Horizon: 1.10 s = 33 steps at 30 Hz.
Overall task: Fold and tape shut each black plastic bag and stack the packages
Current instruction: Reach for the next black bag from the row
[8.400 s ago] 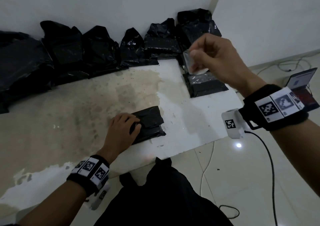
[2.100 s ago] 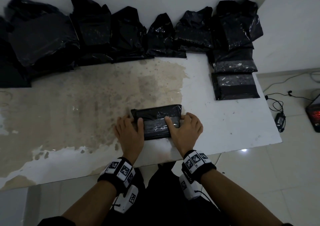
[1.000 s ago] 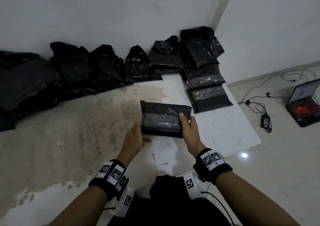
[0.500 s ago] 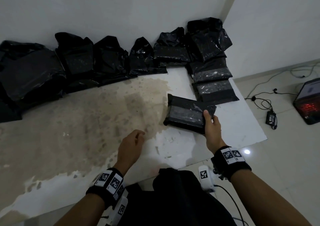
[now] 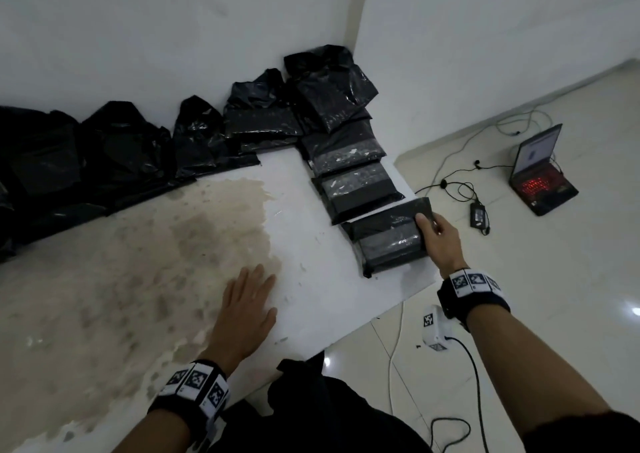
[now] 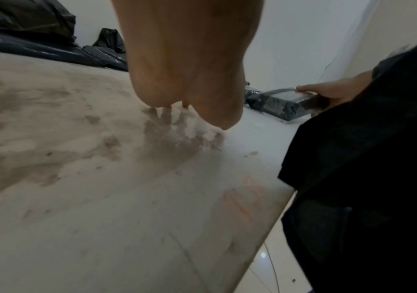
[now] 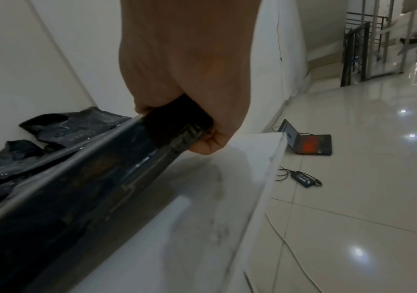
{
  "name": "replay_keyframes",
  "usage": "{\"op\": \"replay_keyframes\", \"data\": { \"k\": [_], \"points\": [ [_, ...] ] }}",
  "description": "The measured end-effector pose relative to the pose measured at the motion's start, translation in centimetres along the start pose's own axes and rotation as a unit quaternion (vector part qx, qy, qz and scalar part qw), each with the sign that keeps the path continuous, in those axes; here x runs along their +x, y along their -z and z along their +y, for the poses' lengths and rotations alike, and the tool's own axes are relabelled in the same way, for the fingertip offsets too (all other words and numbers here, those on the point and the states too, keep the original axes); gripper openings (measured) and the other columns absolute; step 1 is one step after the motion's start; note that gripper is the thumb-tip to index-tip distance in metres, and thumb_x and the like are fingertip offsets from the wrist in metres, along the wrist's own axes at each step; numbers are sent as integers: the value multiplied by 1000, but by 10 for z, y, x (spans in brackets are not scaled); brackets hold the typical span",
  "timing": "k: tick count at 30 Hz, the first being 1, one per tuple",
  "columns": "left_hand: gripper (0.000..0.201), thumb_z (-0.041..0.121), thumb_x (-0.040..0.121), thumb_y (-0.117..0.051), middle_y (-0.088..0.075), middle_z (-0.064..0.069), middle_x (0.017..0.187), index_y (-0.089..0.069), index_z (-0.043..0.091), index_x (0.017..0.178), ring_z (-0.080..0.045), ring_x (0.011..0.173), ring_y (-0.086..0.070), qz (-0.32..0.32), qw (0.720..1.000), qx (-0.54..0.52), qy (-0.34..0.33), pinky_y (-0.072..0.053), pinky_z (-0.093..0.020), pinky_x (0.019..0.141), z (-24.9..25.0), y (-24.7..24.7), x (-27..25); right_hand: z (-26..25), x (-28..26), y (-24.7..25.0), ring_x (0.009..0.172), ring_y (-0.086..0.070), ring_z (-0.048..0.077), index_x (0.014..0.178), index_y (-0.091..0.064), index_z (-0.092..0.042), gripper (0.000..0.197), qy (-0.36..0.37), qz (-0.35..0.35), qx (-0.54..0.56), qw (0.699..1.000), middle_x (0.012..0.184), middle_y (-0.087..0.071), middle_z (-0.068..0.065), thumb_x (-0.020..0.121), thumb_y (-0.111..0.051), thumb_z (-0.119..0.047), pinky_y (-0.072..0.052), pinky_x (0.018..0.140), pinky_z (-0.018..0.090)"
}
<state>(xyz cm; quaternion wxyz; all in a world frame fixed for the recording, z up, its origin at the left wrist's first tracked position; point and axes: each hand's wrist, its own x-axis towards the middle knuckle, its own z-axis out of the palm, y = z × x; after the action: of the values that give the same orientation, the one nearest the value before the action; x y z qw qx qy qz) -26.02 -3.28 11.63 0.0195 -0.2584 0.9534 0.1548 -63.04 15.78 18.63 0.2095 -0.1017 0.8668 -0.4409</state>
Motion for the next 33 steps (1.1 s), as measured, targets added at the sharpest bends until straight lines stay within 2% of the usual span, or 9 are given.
{"op": "replay_keyframes", "data": {
  "k": [4,6,9,14,18,22,26,29,33],
  "points": [
    [65,44,92,-40,-34,-12,160,-42,16,151,-35,147,-30,27,999,10,-13,-20,-49,116,-2,-6,-3,-6,20,-15,131,-47,38,150,-45,-23,84,4,46,-136,990,141,-49,17,85,-60,-74,-38,112,52],
    [65,44,92,-40,-33,-12,161,-42,17,151,-35,148,-30,29,999,6,-11,-19,-49,116,-3,-7,-4,-8,10,-25,137,-38,38,152,-41,-26,82,59,58,-223,971,149,-41,17,86,-60,-72,-29,114,55],
    [64,43,92,-40,-34,-12,160,-42,16,150,-36,147,-31,24,1000,10,-7,-19,-49,117,-1,-7,-3,1,-8,-46,147,-25,35,154,-38,-30,88,153,17,-309,938,159,-30,14,83,-59,-76,-21,118,54],
    [62,44,91,-41,-39,-10,158,-46,18,147,-34,146,-34,21,1000,8,5,-22,-47,115,1,-2,-3,8,-7,-54,152,-16,34,157,-34,-31,96,172,14,-338,925,165,-22,14,79,-39,-87,-19,120,55],
    [58,46,92,-40,-51,-6,145,-52,19,142,-29,135,-46,31,999,-20,40,-29,-39,108,0,15,13,6,-8,-57,154,-12,36,158,-31,-29,96,190,27,-339,921,166,-19,15,81,-34,-86,-10,123,58],
    [61,50,92,-34,-50,-4,142,-50,21,143,-29,130,-48,61,991,-67,101,-36,-46,108,-22,46,66,4,-15,-68,153,-15,37,157,-35,-26,95,207,36,-346,914,164,-24,17,83,-33,-85,-10,122,58],
    [53,41,96,-47,-48,-8,142,-49,18,144,-30,131,-44,128,968,-148,158,-32,-46,111,-48,95,144,4,-15,-74,153,-18,37,156,-37,-25,93,208,37,-358,909,163,-28,17,85,-29,-85,-14,122,59],
    [50,32,100,-56,-45,-15,144,-46,13,145,-35,130,-46,155,941,-218,207,-36,-49,111,-59,123,206,6,-14,-74,152,-19,38,156,-36,-24,92,211,39,-369,905,162,-29,17,87,-27,-84,-14,122,59],
    [65,43,100,-54,-39,-19,150,-34,10,152,-39,135,-41,144,895,-290,306,-35,-53,112,-75,139,266,12,-14,-74,153,-18,38,157,-34,-25,91,216,42,-376,900,163,-27,16,88,-29,-82,-15,121,60]
  ]
}}
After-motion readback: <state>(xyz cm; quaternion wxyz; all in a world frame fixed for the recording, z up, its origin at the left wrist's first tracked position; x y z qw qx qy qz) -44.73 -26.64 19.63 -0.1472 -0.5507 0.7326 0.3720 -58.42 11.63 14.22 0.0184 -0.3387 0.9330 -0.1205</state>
